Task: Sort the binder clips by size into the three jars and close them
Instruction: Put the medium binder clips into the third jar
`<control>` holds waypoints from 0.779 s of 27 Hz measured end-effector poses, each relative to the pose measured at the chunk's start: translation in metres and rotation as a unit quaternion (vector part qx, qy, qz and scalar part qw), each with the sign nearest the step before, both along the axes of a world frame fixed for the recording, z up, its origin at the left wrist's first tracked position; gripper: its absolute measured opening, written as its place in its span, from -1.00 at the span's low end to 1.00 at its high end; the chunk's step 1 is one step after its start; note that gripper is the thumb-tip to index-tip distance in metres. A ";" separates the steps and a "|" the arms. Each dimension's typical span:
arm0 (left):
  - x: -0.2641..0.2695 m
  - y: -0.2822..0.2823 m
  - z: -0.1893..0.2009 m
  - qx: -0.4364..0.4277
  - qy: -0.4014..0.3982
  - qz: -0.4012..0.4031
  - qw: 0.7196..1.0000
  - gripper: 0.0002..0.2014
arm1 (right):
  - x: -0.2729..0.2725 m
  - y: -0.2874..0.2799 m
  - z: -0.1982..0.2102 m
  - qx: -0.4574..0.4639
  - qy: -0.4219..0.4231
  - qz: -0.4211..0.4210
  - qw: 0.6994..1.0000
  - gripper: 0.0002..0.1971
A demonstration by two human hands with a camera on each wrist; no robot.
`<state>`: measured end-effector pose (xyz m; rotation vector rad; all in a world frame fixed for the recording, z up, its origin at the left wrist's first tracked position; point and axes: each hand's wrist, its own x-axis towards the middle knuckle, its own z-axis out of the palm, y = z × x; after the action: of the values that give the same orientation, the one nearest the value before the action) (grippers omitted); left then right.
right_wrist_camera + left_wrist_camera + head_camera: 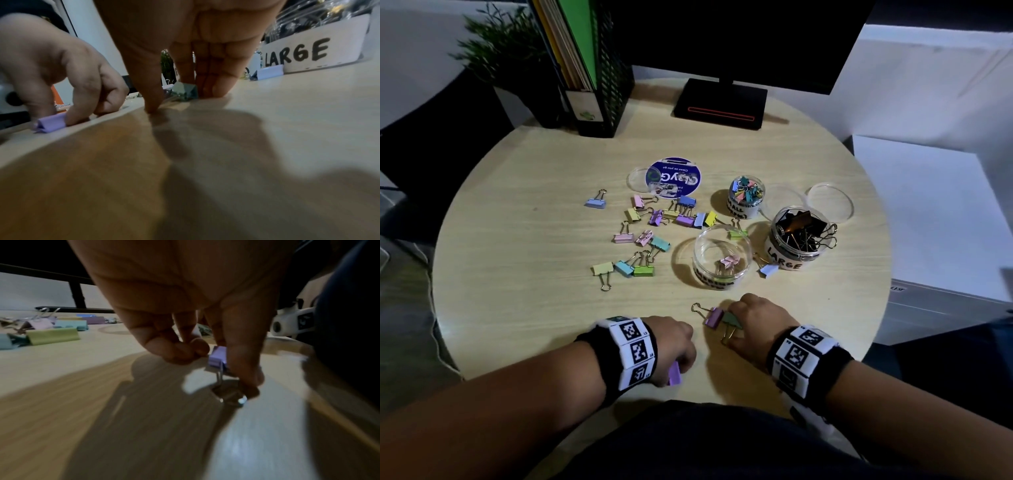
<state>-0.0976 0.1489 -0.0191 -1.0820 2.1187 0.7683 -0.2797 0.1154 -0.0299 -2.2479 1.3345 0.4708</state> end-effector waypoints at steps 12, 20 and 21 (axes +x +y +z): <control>0.008 -0.022 0.007 -0.104 0.153 0.179 0.966 -0.88 | -0.011 -0.006 0.002 0.014 -0.013 0.000 1.000 -0.44; -0.009 -0.072 0.036 -0.236 0.292 0.349 0.859 -0.73 | -0.012 -0.006 0.000 0.015 0.013 0.042 0.999 -0.42; -0.012 -0.076 0.033 -0.248 0.296 0.349 0.854 -0.77 | -0.012 -0.005 0.000 0.014 0.013 0.047 0.999 -0.42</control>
<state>-0.1095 0.0731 0.0139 -2.2075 2.5115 0.9962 -0.2912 0.1106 -0.0302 -2.2956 1.2314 0.5500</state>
